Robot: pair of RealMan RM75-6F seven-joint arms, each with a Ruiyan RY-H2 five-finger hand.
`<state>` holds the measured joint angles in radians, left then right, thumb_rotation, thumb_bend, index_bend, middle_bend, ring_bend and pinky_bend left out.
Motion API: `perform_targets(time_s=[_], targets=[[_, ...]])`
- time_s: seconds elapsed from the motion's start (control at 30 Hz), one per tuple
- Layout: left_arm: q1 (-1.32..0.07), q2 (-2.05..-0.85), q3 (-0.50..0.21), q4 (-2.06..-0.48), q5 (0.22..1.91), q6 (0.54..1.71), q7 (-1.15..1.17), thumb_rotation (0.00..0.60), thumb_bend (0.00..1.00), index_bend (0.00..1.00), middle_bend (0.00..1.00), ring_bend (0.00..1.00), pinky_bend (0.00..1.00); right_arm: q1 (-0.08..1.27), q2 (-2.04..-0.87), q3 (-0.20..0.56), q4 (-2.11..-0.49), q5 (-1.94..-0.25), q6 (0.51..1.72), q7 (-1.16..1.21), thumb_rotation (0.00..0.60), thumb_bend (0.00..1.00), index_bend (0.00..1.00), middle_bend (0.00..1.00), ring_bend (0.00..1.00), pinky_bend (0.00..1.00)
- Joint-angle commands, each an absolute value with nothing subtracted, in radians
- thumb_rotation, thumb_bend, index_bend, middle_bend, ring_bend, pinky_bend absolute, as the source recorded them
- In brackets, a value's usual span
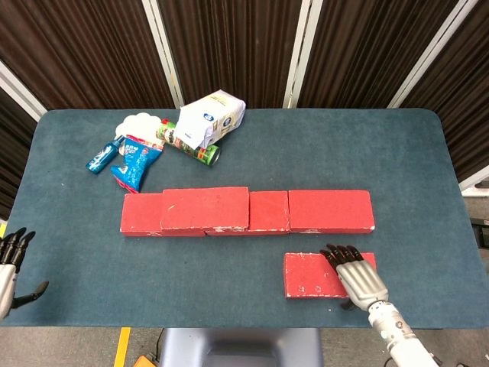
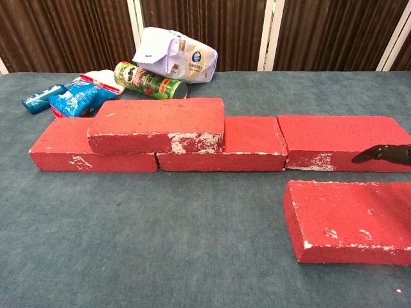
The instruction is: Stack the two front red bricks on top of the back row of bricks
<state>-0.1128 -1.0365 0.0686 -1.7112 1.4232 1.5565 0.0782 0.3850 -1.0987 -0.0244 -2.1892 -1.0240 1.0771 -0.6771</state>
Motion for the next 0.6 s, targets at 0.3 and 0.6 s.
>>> perform_targets(time_s=[0.3,0.6], targets=[[-0.092,-1.048,0.042,-1.71,1.411,1.533,0.1,0.6,0.23,0.0,0.0,0.0,0.03,0.437,-1.14,-0.02,-2.095,-0.969,1.03,-0.605,0.6,0.0,0.13,0.09,0.02,0.0],[-0.082,-1.05,0.031,-1.712,1.427,1.525,0.106,0.6,0.22,0.0,0.0,0.0,0.03,0.473,-1.185,-0.029,-2.065,-0.917,1.033,-0.628,0.6,0.0,0.13,0.09,0.02,0.0]])
